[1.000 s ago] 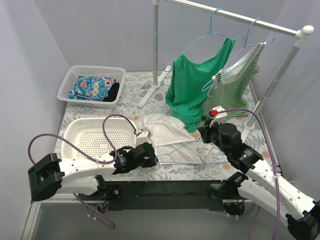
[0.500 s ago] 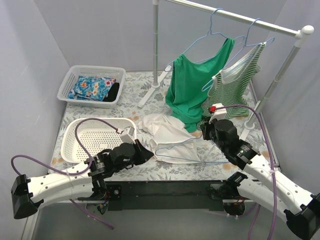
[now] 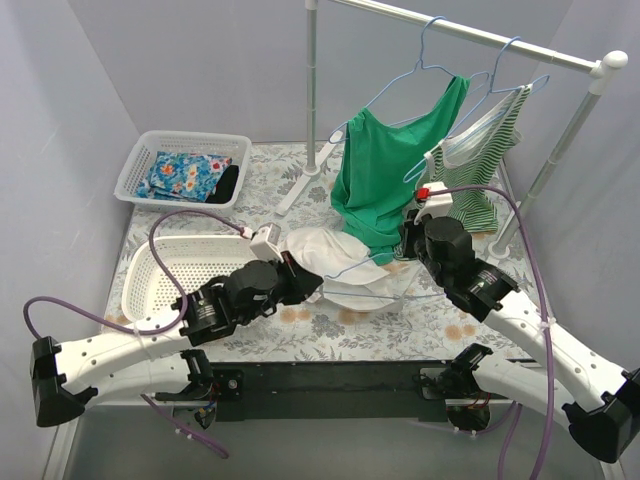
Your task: Place the tank top on the hanger
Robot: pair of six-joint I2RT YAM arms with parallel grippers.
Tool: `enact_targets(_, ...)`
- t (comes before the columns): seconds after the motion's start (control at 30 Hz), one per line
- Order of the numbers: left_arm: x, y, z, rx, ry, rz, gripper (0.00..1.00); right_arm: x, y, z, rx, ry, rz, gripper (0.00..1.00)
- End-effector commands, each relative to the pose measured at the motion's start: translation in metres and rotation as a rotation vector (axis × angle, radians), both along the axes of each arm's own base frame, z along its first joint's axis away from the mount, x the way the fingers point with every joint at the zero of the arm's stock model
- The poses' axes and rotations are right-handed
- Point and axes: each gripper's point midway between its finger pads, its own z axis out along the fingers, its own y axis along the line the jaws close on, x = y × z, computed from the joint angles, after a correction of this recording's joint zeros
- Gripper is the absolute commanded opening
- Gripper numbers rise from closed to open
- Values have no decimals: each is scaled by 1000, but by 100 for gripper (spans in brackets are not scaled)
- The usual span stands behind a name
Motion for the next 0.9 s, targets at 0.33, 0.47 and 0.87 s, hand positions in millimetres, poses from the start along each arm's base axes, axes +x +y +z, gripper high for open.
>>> enact_targets(0.33, 43, -35, 116, 44, -254, -60, 10, 3, 40, 155, -26, -307, 6, 1)
enact_targets(0.47, 46, -27, 143, 59, -297, -61, 18, -1, 44, 190, -112, -376, -10, 1)
enact_targets(0.87, 23, 10, 223, 134, -567, -163, 43, -16, 45, 259, -177, -495, 51, 1)
